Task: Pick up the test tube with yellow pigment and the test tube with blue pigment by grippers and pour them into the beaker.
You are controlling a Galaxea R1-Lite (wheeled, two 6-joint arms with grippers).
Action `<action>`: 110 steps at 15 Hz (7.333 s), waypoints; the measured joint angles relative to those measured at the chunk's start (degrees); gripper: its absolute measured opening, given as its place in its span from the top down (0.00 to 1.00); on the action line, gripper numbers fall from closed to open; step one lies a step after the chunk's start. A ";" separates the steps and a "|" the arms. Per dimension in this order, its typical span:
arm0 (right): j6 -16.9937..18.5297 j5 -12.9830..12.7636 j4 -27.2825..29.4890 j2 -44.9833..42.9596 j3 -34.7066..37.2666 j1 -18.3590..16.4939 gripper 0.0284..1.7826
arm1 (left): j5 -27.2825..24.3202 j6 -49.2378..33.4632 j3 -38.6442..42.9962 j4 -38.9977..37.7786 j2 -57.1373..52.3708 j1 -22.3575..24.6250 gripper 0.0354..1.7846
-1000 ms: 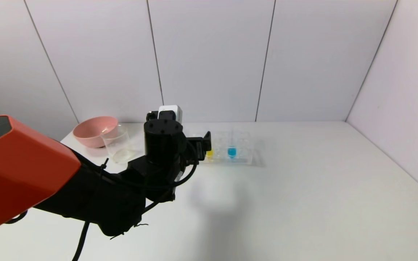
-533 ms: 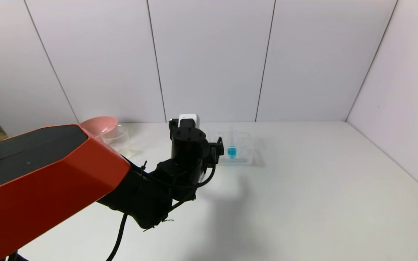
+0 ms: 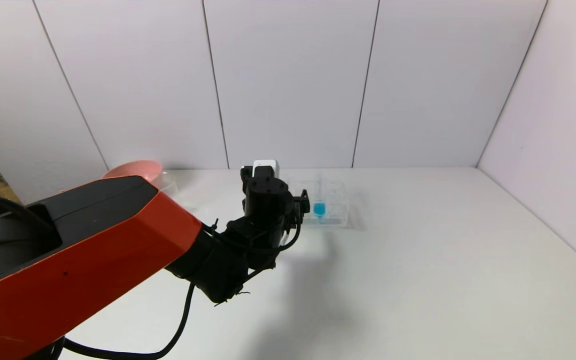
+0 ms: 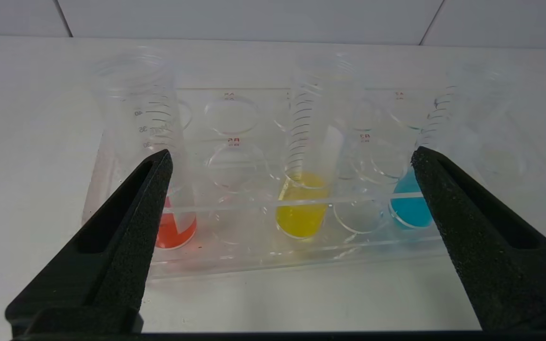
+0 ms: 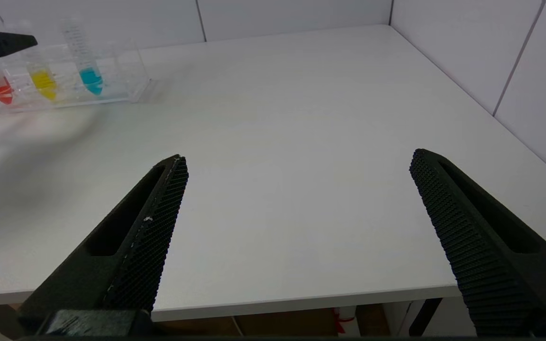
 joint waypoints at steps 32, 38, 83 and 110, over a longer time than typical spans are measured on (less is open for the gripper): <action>0.02 -0.02 -0.02 0.00 0.00 -0.02 0.04 | -2.06 0.46 -21.28 10.34 12.40 6.33 0.09; 0.00 0.00 0.00 0.00 0.00 -0.05 0.04 | -1.87 0.46 -21.72 10.95 13.18 6.45 0.20; 0.00 0.00 0.00 0.00 0.00 0.00 0.04 | -0.96 7.85 -23.56 17.70 1.21 3.79 0.71; 0.00 -0.02 0.00 0.00 0.00 0.00 0.04 | -8.74 7.83 -7.17 26.64 -23.60 29.12 0.71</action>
